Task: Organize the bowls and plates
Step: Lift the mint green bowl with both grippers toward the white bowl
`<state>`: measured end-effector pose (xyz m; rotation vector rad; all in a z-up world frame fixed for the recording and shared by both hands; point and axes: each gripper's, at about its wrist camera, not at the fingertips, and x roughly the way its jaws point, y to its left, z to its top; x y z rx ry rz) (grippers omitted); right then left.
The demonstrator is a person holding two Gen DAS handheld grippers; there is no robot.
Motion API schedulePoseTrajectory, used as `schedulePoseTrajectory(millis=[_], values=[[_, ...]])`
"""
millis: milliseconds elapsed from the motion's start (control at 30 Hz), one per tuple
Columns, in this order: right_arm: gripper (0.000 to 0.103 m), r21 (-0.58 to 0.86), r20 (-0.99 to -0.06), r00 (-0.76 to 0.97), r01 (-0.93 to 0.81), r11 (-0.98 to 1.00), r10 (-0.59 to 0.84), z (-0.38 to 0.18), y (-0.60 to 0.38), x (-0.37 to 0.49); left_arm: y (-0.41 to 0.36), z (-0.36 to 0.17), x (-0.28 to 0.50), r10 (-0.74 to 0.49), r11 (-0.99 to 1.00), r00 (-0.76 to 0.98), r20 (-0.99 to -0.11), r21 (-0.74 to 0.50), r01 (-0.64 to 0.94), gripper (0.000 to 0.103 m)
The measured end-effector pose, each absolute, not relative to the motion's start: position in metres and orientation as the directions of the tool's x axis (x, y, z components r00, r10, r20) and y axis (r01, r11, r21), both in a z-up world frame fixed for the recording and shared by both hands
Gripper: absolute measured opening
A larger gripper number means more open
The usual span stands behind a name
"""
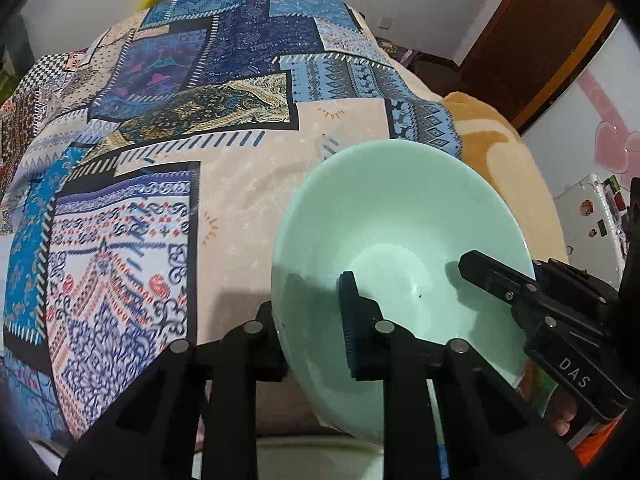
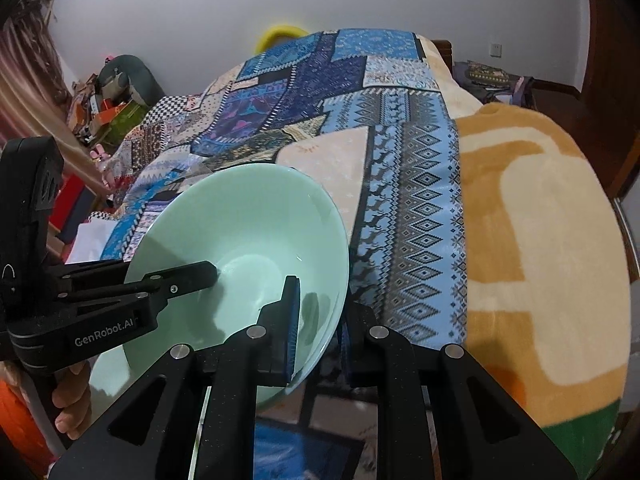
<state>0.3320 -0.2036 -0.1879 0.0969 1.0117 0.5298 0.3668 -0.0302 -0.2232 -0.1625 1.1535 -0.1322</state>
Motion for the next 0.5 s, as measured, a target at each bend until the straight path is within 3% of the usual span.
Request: schedulePoseTrajectory(millis=[500], values=[[0.015,0.303,-0.731,0.474,-0.420,0.856,0.491,-0.136,-0.188,0.274,-0.015,-0.153,0.295,-0.160,0.984,0.500,-0.851,-0.176,0.016,0.020]])
